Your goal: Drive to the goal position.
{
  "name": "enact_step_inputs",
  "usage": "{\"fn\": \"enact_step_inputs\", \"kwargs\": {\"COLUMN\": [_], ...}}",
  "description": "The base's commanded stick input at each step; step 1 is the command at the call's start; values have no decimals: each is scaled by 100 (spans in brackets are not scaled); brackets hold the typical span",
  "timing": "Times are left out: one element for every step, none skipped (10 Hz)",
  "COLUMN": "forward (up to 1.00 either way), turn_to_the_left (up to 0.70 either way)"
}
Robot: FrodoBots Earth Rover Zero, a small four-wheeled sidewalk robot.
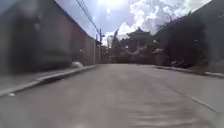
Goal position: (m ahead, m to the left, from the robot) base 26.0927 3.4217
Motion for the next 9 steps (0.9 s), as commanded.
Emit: {"fn": "enact_step_inputs", "kwargs": {"forward": [100,100,100,100,100,100,100,100,100], "turn_to_the_left": [0,0,0,0,0,0,0,0,0]}}
